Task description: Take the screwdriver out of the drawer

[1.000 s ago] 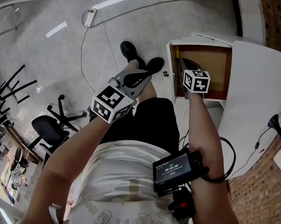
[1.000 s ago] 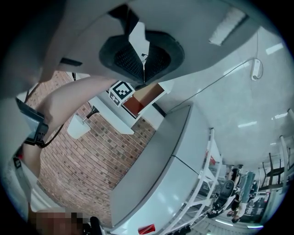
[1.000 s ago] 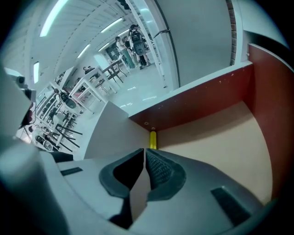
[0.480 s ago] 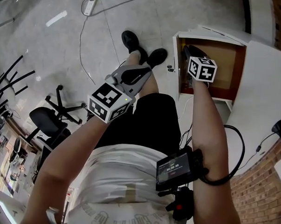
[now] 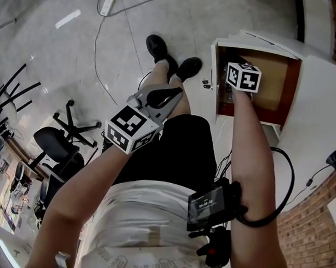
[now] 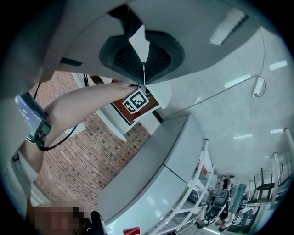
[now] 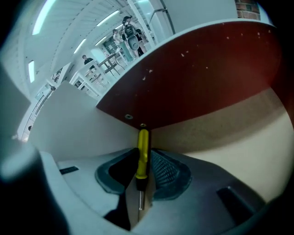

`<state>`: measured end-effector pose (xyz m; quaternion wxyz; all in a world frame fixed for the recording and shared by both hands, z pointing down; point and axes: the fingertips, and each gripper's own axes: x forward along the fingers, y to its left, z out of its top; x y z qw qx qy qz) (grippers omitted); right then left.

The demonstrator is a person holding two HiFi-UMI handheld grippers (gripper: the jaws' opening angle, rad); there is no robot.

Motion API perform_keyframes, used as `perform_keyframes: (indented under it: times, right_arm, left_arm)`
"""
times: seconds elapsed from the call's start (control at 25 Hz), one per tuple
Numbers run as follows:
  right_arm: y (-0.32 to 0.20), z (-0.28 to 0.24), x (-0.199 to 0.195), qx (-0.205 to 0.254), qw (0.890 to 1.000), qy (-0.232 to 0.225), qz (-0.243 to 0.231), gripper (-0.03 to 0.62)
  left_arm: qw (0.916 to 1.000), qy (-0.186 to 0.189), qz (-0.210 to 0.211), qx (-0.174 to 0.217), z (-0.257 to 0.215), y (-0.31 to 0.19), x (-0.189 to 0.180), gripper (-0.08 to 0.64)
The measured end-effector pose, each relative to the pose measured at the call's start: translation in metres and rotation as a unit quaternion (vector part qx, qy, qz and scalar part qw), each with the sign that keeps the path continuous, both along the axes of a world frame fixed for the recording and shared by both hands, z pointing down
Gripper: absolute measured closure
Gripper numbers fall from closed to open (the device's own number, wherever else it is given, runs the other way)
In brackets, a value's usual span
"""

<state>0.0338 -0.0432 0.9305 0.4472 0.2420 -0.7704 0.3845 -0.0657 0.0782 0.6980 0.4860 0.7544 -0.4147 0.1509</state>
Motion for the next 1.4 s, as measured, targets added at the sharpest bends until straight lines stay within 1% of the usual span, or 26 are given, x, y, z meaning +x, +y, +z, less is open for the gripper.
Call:
perform_keyframes:
  times: [0.12, 0.24, 0.36, 0.44, 0.56, 0.68, 0.88, 1.12, 1.24, 1.4]
  right_arm:
    - [0.002, 0.002, -0.001, -0.007, 1.000, -0.007, -0.026, 0.517]
    - [0.003, 0.001, -0.004, -0.019, 0.998, -0.021, -0.052, 0.546]
    - [0.004, 0.002, -0.007, -0.036, 0.997, -0.028, -0.059, 0.546]
    - [0.003, 0.003, -0.006, -0.048, 0.997, -0.027, -0.054, 0.548]
    - [0.002, 0.005, -0.006, -0.062, 0.997, -0.029, -0.030, 0.549]
    - [0.002, 0.004, -0.004, -0.065, 0.997, -0.034, -0.014, 0.548]
    - [0.001, 0.002, -0.002, -0.059, 0.998, -0.015, -0.003, 0.541]
    - [0.011, -0.006, 0.002, -0.037, 0.999, -0.002, 0.007, 0.541]
    - [0.014, -0.012, 0.005, -0.031, 0.999, -0.002, 0.017, 0.541]
    - [0.017, -0.026, 0.007, -0.026, 0.999, -0.012, 0.045, 0.540]
  left_arm:
    - [1.0000, 0.002, -0.004, -0.001, 0.001, 0.000, -0.001, 0.548]
    - [1.0000, 0.004, -0.005, -0.003, 0.001, 0.001, -0.001, 0.548]
    - [1.0000, 0.007, -0.004, -0.005, 0.002, 0.001, -0.001, 0.548]
    - [1.0000, 0.007, -0.001, -0.006, 0.003, 0.001, 0.000, 0.548]
    - [1.0000, 0.006, 0.002, -0.006, 0.003, -0.001, 0.001, 0.548]
    - [1.0000, 0.007, 0.000, -0.003, -0.001, -0.006, 0.001, 0.548]
    - [1.0000, 0.005, 0.003, 0.000, -0.005, -0.010, -0.003, 0.548]
    - [0.9999, 0.003, 0.013, 0.002, -0.005, -0.011, -0.003, 0.548]
    - [0.9997, 0.003, 0.024, 0.007, -0.007, -0.014, -0.002, 0.548]
    - [0.9992, 0.000, 0.038, 0.014, -0.015, -0.019, -0.001, 0.549]
